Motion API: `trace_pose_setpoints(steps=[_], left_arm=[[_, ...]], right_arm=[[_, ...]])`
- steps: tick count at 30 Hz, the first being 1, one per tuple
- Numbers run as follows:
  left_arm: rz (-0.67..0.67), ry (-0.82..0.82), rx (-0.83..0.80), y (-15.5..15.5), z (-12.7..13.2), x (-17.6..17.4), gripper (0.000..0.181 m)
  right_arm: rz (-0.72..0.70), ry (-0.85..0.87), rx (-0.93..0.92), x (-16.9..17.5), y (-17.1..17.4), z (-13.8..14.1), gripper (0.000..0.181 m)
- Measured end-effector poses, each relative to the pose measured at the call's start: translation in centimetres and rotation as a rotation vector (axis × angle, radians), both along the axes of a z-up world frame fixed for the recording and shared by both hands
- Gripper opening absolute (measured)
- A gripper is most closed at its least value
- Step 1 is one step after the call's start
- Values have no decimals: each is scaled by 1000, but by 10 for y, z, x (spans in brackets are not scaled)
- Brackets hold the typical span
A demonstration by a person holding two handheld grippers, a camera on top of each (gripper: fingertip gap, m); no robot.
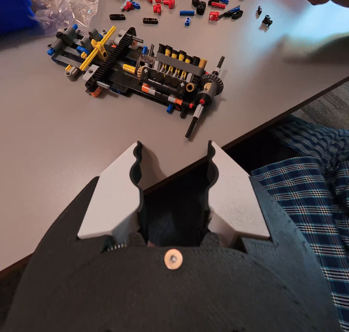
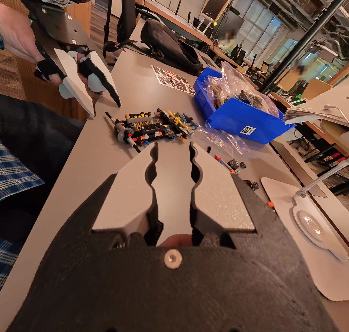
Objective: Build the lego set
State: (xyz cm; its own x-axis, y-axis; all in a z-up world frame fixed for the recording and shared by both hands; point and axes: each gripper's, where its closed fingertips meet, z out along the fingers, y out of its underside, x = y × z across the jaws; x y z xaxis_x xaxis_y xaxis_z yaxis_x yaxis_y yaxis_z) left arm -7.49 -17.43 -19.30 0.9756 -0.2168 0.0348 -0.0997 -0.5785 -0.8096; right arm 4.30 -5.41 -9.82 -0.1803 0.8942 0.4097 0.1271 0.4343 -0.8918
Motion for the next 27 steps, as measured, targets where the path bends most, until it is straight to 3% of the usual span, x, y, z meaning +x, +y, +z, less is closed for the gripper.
trace_pose_setpoints(steps=[17,27], left_arm=[[25,-67,66,14,13,-20,69],[81,-62,93,37,17,-34,69]], right_arm=[[-59,-44,1,-5,19,-15,32],[-95,-1,-4,-4,31,-6,36]])
